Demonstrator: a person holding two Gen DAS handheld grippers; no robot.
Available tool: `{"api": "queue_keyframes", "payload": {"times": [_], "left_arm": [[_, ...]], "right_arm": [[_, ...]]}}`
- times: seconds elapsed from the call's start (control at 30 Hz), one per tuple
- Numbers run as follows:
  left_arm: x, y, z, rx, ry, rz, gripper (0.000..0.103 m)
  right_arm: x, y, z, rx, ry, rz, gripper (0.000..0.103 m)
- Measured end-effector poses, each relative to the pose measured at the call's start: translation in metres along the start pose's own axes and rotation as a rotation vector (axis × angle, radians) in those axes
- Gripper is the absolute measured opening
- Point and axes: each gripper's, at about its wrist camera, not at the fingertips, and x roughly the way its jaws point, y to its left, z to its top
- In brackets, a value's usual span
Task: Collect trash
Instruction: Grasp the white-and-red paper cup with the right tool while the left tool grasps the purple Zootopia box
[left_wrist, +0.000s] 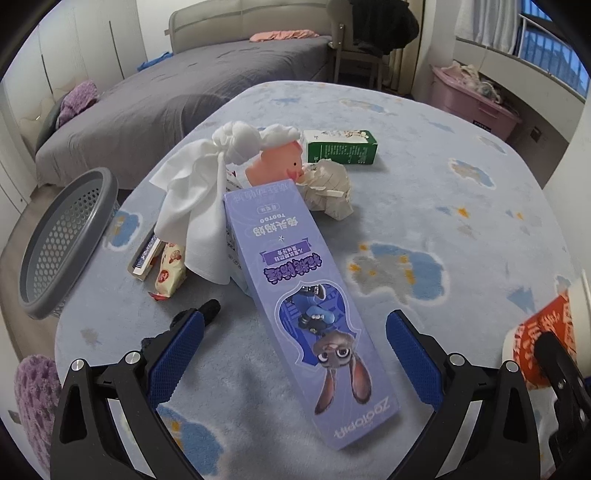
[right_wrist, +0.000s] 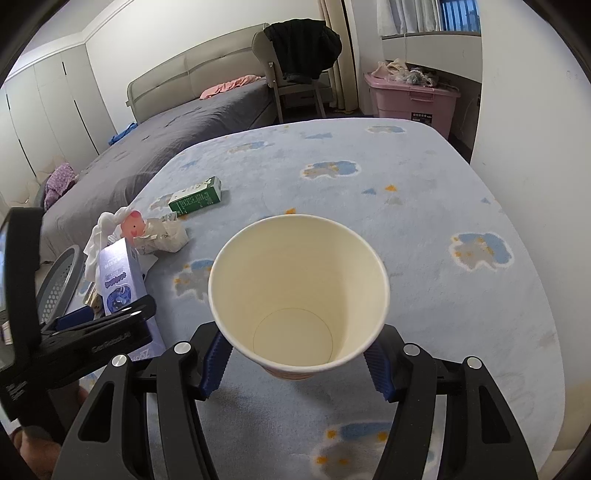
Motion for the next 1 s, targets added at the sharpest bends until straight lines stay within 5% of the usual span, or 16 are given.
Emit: {"api": "queue_keyframes", "payload": {"times": [0.13,0.33,0.53,1.0], "left_arm": [[0.01,-0.002,-0.003,-0.004,0.028,0.005,0.094],[0.017,-0.002,-0.007,0.004,0.066,-0.053,0.059],[0.013,0.005,-0.013,0.011,0.083,-0.114,0.045],[-0.039,0.043,-0.011,0.048,-0.001,-0.189,0.043]], "right_arm": [[-0.001,0.001,0.0,-0.003,-0.003,0.011,0.061],[0.001,0.004,-0.002,-0.01,0.0,0.01,0.061],[0.001,0.008,-0.003,-0.02,0.0,0.008,0.061],[-0.013,0.05,-0.001,-0.062,-0.005,0.023,0.061]]}}
